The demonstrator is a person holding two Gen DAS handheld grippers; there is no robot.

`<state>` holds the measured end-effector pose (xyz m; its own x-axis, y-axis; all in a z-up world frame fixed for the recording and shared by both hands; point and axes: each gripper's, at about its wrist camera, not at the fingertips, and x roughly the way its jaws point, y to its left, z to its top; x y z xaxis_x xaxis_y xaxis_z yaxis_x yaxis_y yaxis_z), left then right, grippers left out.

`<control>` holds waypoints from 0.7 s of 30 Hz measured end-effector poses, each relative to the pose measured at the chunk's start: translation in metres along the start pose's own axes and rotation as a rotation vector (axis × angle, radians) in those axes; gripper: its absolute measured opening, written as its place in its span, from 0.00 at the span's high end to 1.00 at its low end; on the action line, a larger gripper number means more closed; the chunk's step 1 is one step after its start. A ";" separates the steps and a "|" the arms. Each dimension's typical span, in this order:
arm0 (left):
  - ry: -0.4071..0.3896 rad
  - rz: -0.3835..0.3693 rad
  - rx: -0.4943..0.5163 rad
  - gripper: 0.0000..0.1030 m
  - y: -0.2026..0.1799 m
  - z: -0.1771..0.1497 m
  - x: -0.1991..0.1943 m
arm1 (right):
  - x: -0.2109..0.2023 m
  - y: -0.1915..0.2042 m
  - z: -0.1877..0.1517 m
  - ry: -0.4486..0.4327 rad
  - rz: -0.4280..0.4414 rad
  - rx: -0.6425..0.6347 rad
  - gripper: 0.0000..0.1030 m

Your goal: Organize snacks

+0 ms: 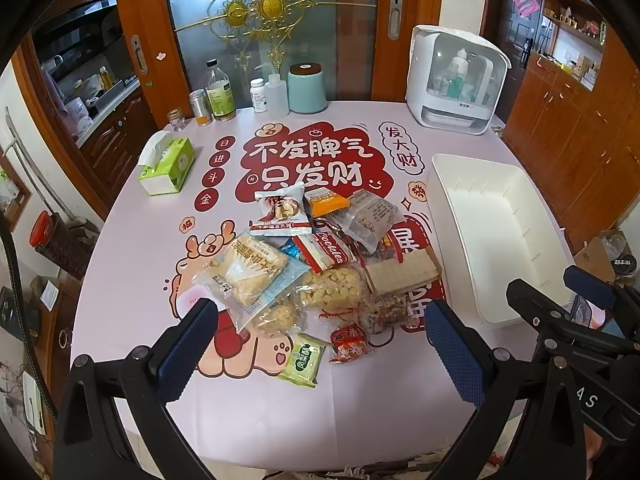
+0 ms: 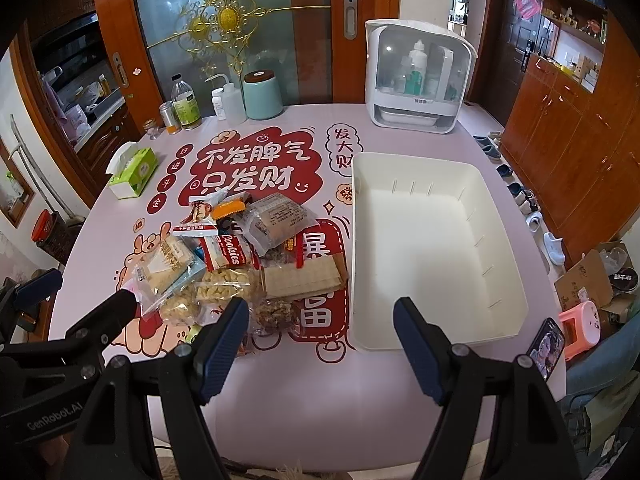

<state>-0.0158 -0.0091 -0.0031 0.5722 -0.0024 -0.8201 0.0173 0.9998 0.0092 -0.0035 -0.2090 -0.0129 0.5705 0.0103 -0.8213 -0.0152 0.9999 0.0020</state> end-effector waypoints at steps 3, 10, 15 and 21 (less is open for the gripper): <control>-0.001 0.001 0.001 0.01 0.000 -0.001 -0.001 | 0.001 -0.003 0.002 -0.001 0.001 0.001 0.26; 0.000 0.001 0.000 0.01 0.000 -0.001 -0.001 | 0.002 -0.006 0.002 0.000 0.003 0.000 0.27; 0.002 0.000 0.001 0.01 0.000 0.000 0.000 | 0.003 -0.007 0.003 0.000 0.004 0.001 0.26; 0.005 0.010 -0.007 0.01 -0.001 -0.009 -0.002 | 0.006 -0.005 0.006 0.002 0.012 -0.004 0.26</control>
<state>-0.0243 -0.0097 -0.0061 0.5685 0.0082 -0.8226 0.0059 0.9999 0.0140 0.0045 -0.2140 -0.0144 0.5689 0.0219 -0.8221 -0.0250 0.9996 0.0093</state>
